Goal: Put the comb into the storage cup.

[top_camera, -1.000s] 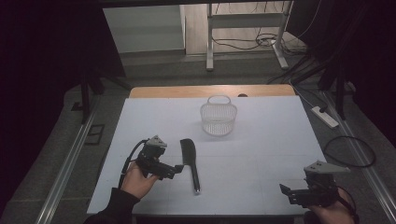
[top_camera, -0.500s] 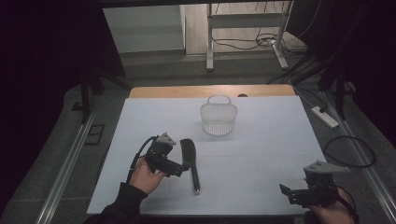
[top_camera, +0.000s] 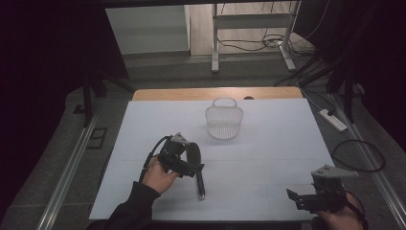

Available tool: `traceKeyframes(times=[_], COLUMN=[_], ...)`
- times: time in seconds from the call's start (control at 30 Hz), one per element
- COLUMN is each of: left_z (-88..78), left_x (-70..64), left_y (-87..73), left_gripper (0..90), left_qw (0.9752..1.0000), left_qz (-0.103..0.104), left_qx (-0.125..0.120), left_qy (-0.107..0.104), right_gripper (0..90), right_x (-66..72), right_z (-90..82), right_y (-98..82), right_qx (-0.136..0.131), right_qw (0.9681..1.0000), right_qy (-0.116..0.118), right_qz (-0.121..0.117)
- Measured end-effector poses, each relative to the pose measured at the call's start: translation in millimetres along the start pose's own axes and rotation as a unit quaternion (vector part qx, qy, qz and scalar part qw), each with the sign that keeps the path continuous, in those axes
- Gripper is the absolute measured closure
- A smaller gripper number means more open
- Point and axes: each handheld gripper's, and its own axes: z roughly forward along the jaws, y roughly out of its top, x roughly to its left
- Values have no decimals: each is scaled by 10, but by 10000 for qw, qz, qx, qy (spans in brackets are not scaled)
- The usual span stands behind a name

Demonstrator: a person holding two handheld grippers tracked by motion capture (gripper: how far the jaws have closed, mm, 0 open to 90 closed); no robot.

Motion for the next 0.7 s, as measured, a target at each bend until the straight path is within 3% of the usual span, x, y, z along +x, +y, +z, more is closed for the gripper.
traceKeyframes(times=[0.5, 0.7], left_z=[144, 210], left_x=[-50, -97], left_y=[126, 160], left_gripper=[0, 0], left_qw=[10000, 9997], left_qz=[33, 125], left_qx=[58, 218], left_qy=[-48, -60], right_gripper=[0, 0], right_x=[-1, 2], right_z=[4, 4], right_y=[1, 1], right_qx=[18, 16], right_qw=[10000, 10000], right_qy=[3, 0], right_qz=[-10, -15])
